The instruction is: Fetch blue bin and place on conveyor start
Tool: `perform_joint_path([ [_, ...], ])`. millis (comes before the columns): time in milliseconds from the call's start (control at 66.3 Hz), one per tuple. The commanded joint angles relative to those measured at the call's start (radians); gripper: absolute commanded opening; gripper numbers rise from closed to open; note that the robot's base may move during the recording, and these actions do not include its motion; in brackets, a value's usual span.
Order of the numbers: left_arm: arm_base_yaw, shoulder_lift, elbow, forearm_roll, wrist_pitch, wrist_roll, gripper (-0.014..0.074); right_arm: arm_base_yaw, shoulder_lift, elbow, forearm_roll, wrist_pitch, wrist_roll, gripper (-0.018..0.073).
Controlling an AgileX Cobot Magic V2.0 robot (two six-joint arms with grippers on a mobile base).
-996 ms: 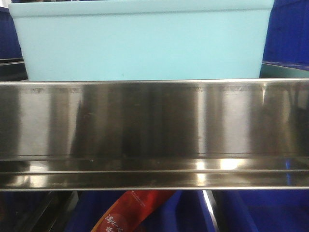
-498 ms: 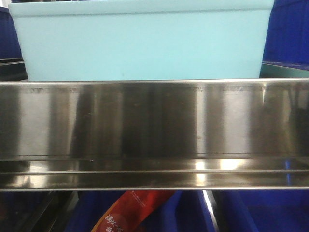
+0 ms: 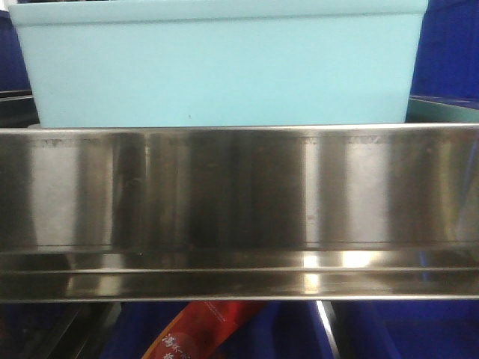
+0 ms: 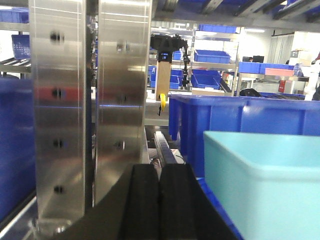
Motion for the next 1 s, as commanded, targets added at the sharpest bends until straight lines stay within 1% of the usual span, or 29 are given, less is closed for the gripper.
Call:
perform_joint_path([
  [0,0.002,0.051,-0.074,-0.001,0.077,0.0,-0.0111,-0.005,0.037,-0.085,-0.003,0.062,-0.001,-0.0163],
  [106,0.002,0.152,-0.174,-0.001,0.155,0.0,-0.0111,-0.005,0.109,-0.164,-0.003,0.11,-0.001,-0.0163],
  [257,0.002,0.33,-0.328,-0.001,0.244,0.0,-0.0111,-0.005,0.236,-0.257,-0.003,0.133,-0.01,-0.0163],
  [332,0.002,0.419,-0.411,-0.001,0.298,0.0,-0.0111,-0.005,0.304,-0.317,-0.003,0.179,-0.01,-0.0163],
  [453,0.002,0.535,-0.498,-0.001,0.333,0.0,-0.0111,-0.005,0.394,-0.394,-0.003,0.294,-0.01,-0.0163],
  [498,0.002,0.562,-0.515,-0.001,0.331,0.0,-0.0111,-0.005,0.426,-0.418,-0.003,0.331,-0.01,-0.0163],
  [558,0.002,0.596,-0.526,-0.004,0.322,0.0,-0.0111,-0.005,0.461,-0.438,-0.003,0.342,-0.01,-0.0163],
  [604,0.002,0.609,-0.526,-0.015,0.32,0.0,-0.0111,-0.005,0.477,-0.441,-0.003,0.327,-0.01,-0.0163],
  [785,0.002,0.631,-0.524,-0.015,0.323,0.0,-0.0111,-0.005,0.487,-0.441,-0.003,0.245,-0.01,-0.0163],
  [981,0.002,0.631,-0.524,-0.005,0.295,0.0,-0.0111,-0.005,0.487,-0.441,-0.003,0.222,-0.01,-0.0163],
])
